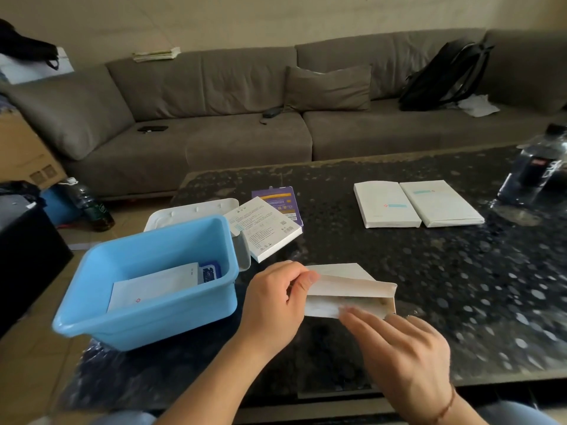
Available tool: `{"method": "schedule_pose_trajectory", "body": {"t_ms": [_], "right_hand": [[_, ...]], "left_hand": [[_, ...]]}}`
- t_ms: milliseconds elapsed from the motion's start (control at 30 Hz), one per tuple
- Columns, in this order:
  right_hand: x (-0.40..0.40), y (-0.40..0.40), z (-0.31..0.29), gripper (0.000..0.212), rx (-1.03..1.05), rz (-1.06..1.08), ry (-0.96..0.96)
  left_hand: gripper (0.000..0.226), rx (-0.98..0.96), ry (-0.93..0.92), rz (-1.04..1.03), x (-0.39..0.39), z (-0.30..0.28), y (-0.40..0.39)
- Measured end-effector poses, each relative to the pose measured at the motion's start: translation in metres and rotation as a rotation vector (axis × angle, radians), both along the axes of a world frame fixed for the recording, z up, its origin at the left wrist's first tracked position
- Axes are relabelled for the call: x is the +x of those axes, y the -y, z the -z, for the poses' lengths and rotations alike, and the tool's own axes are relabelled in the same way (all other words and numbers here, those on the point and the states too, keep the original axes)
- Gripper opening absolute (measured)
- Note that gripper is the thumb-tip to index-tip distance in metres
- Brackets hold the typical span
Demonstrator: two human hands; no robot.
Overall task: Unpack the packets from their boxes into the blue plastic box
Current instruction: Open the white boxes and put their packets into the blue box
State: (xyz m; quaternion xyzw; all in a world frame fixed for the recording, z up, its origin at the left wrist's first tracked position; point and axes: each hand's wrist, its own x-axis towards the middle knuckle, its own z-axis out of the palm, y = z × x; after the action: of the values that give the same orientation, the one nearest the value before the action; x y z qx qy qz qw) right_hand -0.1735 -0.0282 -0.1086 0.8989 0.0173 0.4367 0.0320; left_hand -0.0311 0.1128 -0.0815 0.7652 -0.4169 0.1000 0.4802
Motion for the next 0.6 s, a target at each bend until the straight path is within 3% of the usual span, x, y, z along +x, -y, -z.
{"method": "schedule_pose_trajectory", "body": {"t_ms": [133,267,433,600], "right_hand": [[-0.005,-0.007,-0.005,0.019,-0.027,0.022,0.089],[-0.014,-0.012,-0.007,0.024,-0.072,-0.099,0.166],[-0.033,-0.012,-0.006,0.034,-0.031,-0.206,0.111],[-0.054,-0.019,-0.031,0.025,-0.065,-0.19,0.005]], "left_hand": [[0.029,0.013,-0.015,0.02,-0.001,0.0,-0.003],[0.034,0.048,-0.05,0.071,-0.001,0.005,-0.007],[0.027,0.017,0.076,0.106,-0.013,0.026,-0.013],[0.025,0.067,0.049,0.152,-0.026,0.054,-0.025]]}}
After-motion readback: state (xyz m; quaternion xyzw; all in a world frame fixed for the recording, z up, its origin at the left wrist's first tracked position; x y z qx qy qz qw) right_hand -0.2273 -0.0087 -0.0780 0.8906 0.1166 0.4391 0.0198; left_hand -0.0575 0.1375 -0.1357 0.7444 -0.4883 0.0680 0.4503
